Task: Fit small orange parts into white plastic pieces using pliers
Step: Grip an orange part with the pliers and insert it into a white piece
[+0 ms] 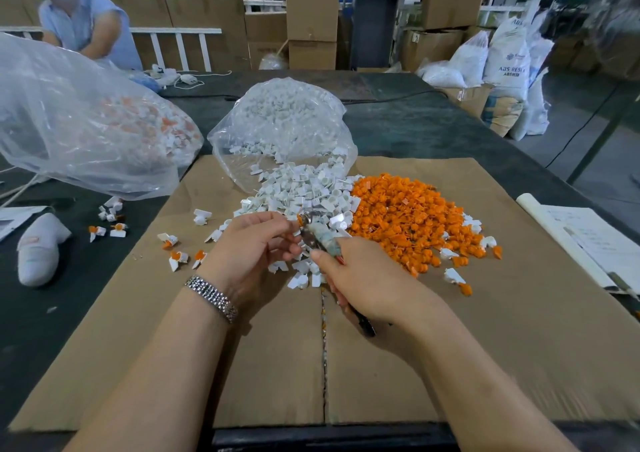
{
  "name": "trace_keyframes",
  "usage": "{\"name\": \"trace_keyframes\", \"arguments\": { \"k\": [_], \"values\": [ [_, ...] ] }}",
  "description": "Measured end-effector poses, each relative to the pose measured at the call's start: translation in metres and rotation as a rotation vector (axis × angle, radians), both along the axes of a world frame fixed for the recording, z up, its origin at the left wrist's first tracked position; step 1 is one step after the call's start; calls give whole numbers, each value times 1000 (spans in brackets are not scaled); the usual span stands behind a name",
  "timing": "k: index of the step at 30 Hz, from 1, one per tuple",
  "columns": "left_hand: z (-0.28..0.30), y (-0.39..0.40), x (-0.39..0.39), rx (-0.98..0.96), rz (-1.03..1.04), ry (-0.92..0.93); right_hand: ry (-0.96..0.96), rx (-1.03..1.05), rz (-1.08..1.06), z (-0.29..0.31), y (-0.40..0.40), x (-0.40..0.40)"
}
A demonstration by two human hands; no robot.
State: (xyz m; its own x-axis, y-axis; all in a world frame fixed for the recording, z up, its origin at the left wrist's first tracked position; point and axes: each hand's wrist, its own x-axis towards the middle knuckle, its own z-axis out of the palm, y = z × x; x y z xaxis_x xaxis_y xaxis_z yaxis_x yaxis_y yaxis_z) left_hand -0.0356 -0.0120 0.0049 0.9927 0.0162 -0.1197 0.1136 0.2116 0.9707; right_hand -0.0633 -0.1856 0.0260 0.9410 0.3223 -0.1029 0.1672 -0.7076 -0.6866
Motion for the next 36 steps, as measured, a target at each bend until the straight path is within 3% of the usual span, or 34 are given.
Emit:
{"name": "trace_keyframes", "arguments": {
  "k": [6, 9, 12, 14, 17, 20, 24, 27, 29, 32, 36],
  "values": [
    [0, 2, 3, -1, -17, 2, -57, -4, -100, -14, 7, 1],
    [0, 4, 3, 31, -51, 1, 77, 117, -93, -5, 2, 1],
    [0, 2, 2, 36, -29, -24, 343, 355, -126, 9, -5, 1],
    [1, 4, 1, -10, 7, -34, 363, 344, -139, 16, -14, 3],
    [-1, 11, -2, 72, 65, -49, 106, 124, -202, 22, -28, 10],
    [-7, 15, -2, 377, 197, -84, -140, -155, -345, 18, -43, 27],
    [-9, 31, 4, 871, 558, -90, -248, -473, -511, 0, -55, 51],
    [-6, 53, 4, 996, 856, -3, -273, -545, -573, -14, -60, 59],
    [-5, 58, 3, 1009, 951, 25, -293, -555, -589, -21, -61, 62],
    [-3, 52, 2, 1046, 851, -74, -309, -584, -590, -26, -59, 64],
    [-4, 41, -3, 986, 284, -190, -324, -590, -590, -30, -56, 63]
  ]
}}
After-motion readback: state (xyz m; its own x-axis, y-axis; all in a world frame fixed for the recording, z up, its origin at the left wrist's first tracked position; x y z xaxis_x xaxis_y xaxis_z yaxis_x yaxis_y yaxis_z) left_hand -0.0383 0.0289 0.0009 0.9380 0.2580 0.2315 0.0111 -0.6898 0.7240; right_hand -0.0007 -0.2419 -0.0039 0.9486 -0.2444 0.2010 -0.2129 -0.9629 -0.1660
